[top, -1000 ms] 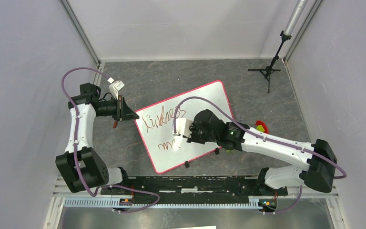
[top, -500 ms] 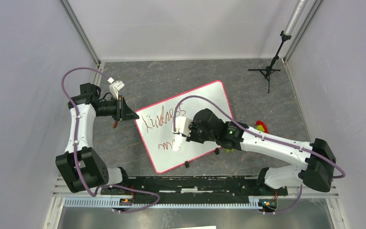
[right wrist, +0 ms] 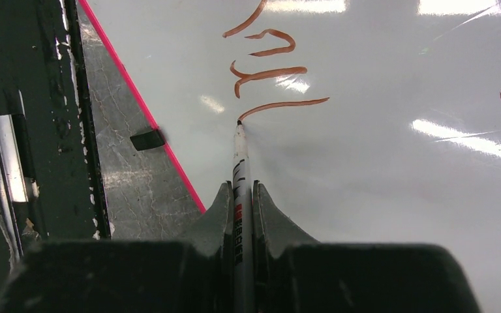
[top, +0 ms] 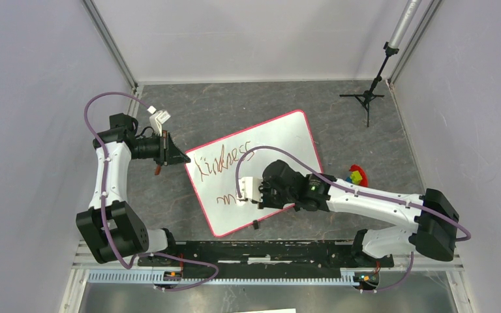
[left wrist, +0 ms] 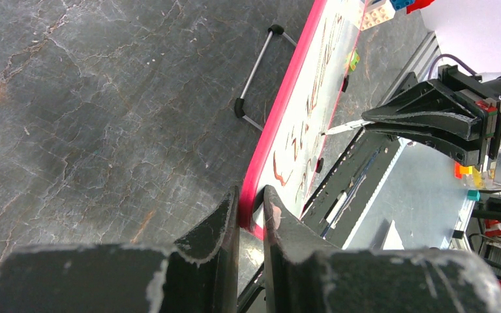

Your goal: Write a sentence on the whiteboard

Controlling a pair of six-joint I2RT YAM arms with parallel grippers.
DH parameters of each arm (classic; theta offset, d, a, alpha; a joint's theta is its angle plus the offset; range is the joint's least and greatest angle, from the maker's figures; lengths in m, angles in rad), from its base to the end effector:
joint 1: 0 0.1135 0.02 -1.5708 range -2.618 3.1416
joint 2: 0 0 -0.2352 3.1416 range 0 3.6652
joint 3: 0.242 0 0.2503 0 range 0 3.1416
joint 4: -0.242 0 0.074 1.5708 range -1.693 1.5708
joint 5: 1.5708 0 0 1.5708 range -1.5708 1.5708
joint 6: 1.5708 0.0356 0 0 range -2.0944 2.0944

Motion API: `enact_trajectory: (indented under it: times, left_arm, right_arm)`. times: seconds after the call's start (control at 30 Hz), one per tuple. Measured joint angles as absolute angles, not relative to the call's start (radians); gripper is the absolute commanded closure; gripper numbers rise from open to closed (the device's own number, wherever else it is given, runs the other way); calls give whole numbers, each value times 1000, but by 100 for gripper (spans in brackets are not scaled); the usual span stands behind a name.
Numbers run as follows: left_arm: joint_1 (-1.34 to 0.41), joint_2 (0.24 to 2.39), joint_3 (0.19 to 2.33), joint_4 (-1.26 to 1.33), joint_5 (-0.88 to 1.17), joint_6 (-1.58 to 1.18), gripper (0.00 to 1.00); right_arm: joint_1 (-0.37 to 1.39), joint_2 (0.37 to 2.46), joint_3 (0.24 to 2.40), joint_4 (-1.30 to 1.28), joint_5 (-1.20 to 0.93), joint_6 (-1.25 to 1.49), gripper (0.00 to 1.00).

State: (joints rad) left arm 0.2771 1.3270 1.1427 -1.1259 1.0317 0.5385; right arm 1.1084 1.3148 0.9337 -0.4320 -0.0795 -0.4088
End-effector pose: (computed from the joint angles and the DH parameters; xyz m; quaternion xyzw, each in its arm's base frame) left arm 0.2362 0.0354 0.2670 0.1760 0.8468 -0.4042 0.2977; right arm 0.1240 0.2551 0.2268 -0.6493 0.6637 0.1613 0.3345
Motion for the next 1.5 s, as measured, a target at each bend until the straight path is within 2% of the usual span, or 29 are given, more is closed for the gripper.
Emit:
enact_trajectory:
  times: [0.43,1.5]
  left_arm:
    - [277,1327,1143,-1126,1032,538,85]
    - [275,1327,1143,-1124,1030,538,85]
  right_arm:
    - [1095,1293,992,-446,-22,-436,100]
    - [1045,1273,978,-470,0,-454,100]
